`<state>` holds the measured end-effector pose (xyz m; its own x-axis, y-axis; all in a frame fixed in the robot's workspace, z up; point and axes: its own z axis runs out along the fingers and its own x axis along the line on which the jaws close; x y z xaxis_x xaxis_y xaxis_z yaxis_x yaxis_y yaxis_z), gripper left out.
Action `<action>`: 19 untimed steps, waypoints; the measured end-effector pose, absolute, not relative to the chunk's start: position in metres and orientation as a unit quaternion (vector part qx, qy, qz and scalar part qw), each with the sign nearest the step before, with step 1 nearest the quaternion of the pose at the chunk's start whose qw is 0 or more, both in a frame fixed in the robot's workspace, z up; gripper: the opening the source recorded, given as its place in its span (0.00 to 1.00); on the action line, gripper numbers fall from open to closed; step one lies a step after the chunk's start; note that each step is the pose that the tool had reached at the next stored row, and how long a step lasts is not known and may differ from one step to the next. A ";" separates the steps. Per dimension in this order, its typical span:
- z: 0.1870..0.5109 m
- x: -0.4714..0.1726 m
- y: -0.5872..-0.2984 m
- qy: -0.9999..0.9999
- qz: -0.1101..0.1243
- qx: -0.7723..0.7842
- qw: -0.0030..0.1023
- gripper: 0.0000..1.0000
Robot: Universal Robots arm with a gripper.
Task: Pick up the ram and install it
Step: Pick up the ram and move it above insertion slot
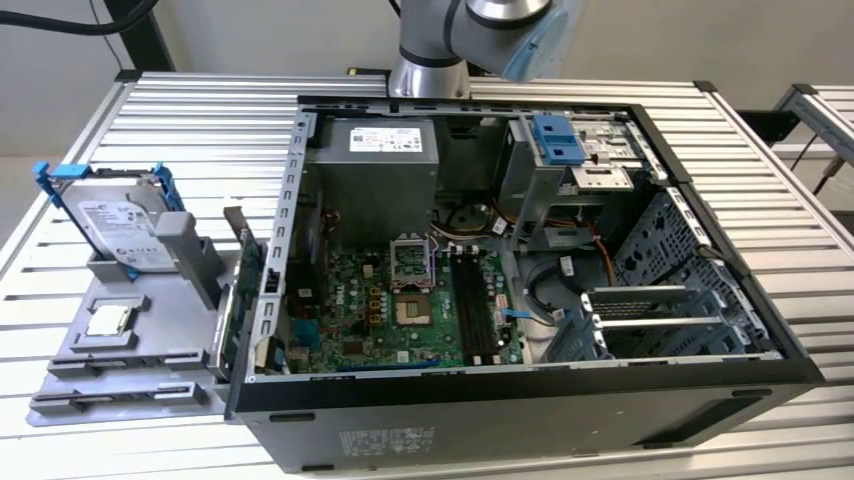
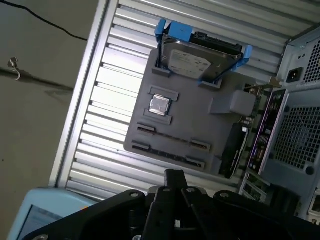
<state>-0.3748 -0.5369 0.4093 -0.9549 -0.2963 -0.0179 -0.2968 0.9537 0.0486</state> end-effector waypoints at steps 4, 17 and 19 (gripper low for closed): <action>0.409 -0.375 -0.537 0.982 0.025 -0.186 0.004 0.00; 0.409 -0.375 -0.537 0.953 0.026 -0.300 0.001 0.00; 0.409 -0.375 -0.537 0.948 0.026 -0.318 0.001 0.00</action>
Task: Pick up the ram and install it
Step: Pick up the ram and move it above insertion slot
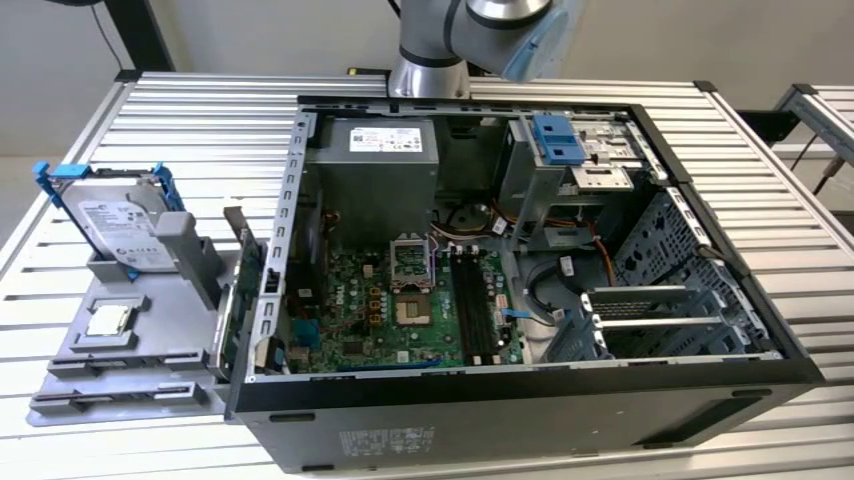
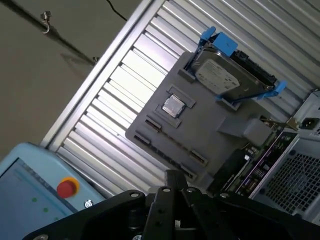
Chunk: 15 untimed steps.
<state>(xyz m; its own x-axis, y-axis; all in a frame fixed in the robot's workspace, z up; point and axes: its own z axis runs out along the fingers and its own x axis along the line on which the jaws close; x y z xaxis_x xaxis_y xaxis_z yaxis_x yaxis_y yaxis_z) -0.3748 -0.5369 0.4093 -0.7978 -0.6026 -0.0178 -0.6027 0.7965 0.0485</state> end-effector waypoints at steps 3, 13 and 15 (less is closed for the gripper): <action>0.409 -0.375 -0.537 0.939 0.026 -0.343 0.000 0.00; 0.409 -0.375 -0.537 0.904 0.026 -0.428 -0.002 0.00; 0.409 -0.375 -0.537 0.896 0.026 -0.444 -0.003 0.00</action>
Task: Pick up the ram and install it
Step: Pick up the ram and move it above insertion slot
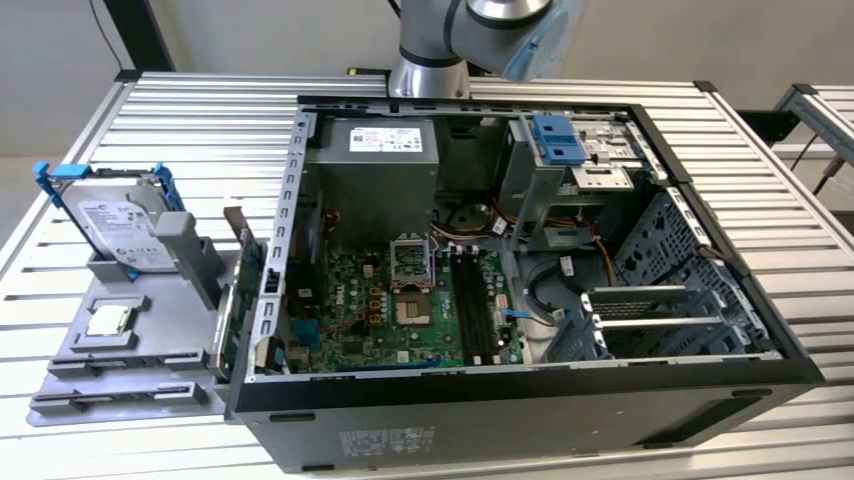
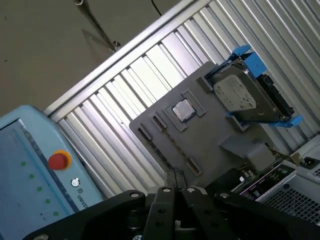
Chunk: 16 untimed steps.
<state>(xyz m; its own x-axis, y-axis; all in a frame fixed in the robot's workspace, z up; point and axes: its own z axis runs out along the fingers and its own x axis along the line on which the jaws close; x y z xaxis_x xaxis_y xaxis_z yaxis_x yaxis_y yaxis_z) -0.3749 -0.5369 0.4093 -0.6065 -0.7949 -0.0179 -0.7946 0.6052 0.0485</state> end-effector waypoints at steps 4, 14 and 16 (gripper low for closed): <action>0.409 -0.375 -0.537 -0.879 -0.025 0.476 0.003 0.00; 0.409 -0.375 -0.537 -0.832 -0.019 0.554 -0.005 0.00; 0.409 -0.375 -0.537 -0.822 -0.018 0.569 -0.007 0.00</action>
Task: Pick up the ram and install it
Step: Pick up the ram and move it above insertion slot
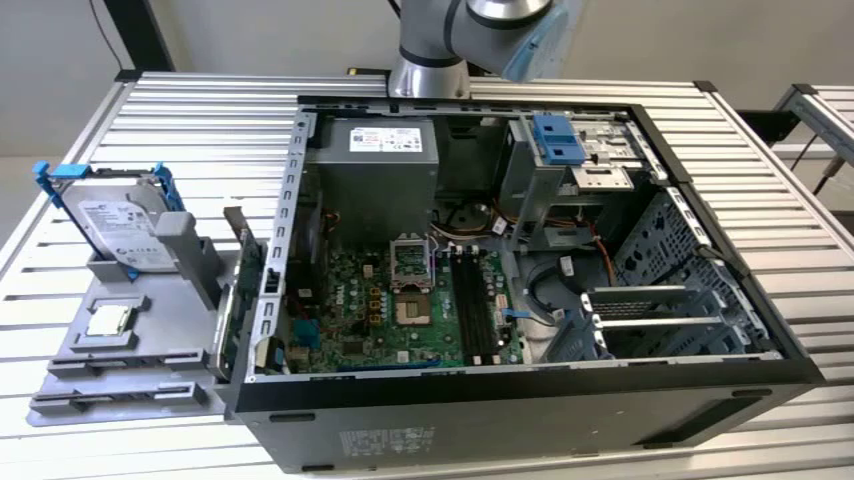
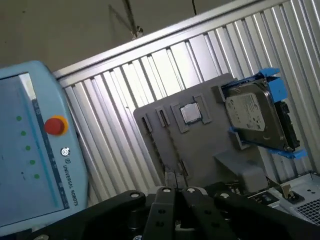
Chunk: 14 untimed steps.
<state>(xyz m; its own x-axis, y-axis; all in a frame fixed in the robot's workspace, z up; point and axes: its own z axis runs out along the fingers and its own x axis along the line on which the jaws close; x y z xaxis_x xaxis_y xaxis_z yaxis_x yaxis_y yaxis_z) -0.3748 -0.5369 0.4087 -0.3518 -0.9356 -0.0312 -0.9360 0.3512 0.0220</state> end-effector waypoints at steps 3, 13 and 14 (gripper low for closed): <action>0.408 -0.375 -0.537 0.806 0.016 -0.592 0.009 0.00; 0.404 -0.375 -0.537 0.749 0.016 -0.663 0.008 0.00; 0.403 -0.375 -0.537 0.742 0.016 -0.670 0.008 0.00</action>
<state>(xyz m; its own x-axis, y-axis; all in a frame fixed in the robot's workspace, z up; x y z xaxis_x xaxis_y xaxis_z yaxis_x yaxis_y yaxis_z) -0.3748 -0.5369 0.4035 -0.1024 -0.9942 -0.0342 -0.9947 0.1020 0.0131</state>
